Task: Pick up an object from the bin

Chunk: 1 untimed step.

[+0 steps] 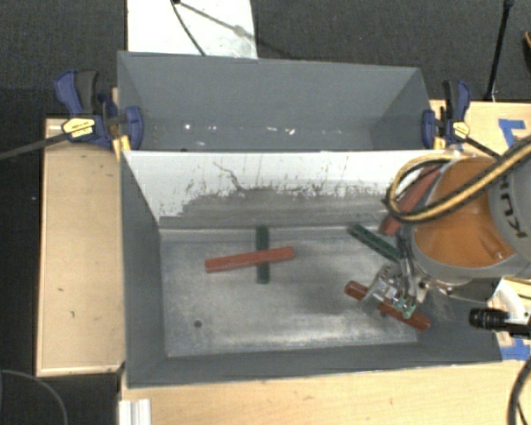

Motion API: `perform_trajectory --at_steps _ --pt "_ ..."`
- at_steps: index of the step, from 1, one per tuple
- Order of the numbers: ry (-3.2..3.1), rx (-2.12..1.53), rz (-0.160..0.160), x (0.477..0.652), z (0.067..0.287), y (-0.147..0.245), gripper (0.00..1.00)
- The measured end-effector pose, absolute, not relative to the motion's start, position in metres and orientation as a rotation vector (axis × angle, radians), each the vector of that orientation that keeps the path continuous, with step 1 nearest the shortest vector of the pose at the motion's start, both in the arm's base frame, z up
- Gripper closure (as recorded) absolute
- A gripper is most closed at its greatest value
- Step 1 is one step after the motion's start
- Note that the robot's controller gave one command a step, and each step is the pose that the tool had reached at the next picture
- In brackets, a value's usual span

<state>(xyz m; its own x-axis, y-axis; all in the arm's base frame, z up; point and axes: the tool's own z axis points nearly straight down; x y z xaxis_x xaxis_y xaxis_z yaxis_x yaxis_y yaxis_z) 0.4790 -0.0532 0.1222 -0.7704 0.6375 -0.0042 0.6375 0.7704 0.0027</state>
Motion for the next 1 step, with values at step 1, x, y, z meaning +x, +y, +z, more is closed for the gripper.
perform_trajectory --at_steps 1 --pt "2.955 1.049 0.003 0.4802 0.1750 -0.0535 1.00"
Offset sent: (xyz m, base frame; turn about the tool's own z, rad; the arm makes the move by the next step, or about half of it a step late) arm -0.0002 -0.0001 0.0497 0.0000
